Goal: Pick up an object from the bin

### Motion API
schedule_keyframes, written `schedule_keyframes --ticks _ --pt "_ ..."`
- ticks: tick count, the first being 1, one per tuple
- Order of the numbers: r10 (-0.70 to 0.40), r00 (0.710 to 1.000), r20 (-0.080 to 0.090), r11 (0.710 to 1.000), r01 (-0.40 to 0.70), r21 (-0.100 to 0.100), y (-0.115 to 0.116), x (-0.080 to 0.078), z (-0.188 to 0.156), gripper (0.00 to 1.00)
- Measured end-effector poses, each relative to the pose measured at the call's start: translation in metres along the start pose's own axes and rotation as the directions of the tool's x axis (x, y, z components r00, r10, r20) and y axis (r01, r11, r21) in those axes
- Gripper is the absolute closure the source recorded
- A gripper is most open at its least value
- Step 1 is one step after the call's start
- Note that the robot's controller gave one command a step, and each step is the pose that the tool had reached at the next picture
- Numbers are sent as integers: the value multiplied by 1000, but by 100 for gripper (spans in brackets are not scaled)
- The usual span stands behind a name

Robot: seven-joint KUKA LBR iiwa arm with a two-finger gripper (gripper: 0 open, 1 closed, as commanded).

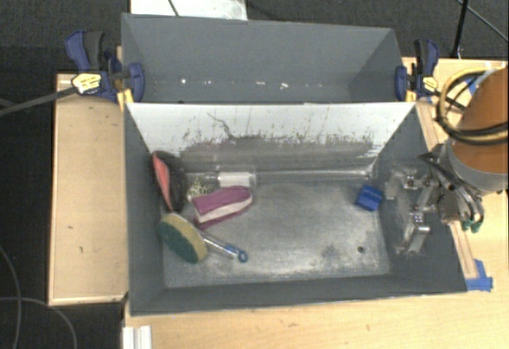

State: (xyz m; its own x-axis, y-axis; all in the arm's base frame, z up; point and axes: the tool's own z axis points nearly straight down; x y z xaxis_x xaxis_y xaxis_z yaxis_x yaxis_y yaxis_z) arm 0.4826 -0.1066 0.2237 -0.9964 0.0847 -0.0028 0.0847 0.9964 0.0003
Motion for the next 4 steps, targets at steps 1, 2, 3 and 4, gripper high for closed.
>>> schedule_keyframes --ticks 1,2,3,4 --pt "20 1000 -1 1000 -20 -1 -5 -75 110 0" --pt "120 993 2 993 -120 1 -35 -92 154 0" --pt "117 993 2 993 -117 1 -34 -92 151 100" --pt "80 997 11 997 -80 2 -31 -98 -41 100"
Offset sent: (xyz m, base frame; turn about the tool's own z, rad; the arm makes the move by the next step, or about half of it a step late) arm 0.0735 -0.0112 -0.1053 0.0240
